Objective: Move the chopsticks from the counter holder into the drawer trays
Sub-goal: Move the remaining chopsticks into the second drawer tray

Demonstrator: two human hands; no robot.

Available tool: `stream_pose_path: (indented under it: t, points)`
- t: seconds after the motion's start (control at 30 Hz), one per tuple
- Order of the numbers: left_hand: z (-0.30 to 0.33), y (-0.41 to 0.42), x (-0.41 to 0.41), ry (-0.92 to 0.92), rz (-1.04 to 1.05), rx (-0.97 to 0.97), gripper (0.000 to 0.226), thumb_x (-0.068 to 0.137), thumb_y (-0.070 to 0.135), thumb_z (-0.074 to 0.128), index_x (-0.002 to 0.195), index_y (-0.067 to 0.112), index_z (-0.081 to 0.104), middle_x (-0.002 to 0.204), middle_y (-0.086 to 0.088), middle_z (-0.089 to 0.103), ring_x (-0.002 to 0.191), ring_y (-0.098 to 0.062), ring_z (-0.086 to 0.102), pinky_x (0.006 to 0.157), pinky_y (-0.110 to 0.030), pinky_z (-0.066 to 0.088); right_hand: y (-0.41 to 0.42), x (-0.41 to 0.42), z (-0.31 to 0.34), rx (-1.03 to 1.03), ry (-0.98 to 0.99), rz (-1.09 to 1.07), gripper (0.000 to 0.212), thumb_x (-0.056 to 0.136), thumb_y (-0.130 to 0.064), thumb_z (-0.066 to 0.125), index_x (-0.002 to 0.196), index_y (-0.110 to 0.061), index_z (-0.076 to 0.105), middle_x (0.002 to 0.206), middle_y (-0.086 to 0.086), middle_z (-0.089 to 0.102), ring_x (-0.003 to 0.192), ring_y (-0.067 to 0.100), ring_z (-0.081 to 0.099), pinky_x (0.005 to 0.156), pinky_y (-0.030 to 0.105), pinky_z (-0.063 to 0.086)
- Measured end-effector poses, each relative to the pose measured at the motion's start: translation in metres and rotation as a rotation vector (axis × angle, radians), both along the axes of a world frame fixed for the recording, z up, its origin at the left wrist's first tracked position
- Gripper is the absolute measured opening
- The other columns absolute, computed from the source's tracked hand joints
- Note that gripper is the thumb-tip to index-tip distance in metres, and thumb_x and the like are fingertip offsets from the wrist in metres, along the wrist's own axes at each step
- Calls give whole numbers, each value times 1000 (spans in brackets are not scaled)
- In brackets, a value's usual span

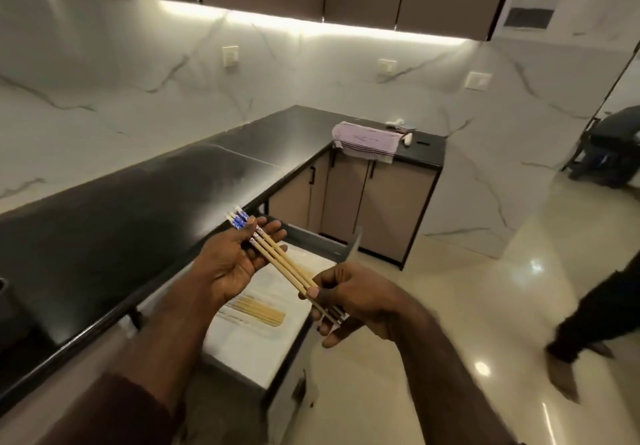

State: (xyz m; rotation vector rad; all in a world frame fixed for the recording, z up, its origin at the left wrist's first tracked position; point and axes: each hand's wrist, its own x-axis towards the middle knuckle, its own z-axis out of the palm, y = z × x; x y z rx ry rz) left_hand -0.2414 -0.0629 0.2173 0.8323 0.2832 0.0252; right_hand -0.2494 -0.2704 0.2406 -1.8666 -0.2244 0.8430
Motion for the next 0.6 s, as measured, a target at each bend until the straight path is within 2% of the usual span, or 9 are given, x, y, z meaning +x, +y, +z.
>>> stream_pose_path:
  t: [0.27, 0.4, 0.6]
  points:
    - [-14, -106, 68, 34, -71, -85, 17, 100, 15, 45, 106, 4, 56, 90, -17, 75, 82, -27, 75, 66, -41, 62, -114, 50, 0, 17, -14, -114, 20, 97, -9, 57, 112, -2, 68, 85, 14, 69, 64, 17, 67, 65, 34, 61]
    - [-22, -128, 102, 53, -68, -102, 17, 100, 16, 45, 104, 4, 57, 90, -16, 75, 80, -26, 75, 62, -38, 61, -135, 83, -2, 16, -30, -143, 19, 96, -10, 58, 110, -2, 69, 82, 12, 70, 60, 15, 65, 67, 34, 62]
    - [-49, -133, 164, 86, -54, -147, 18, 101, 16, 46, 106, 4, 58, 92, -16, 75, 82, -26, 75, 62, -38, 61, -138, 147, -18, -36, -44, -104, 20, 96, -11, 59, 111, 0, 68, 81, 12, 69, 55, 13, 64, 62, 30, 61]
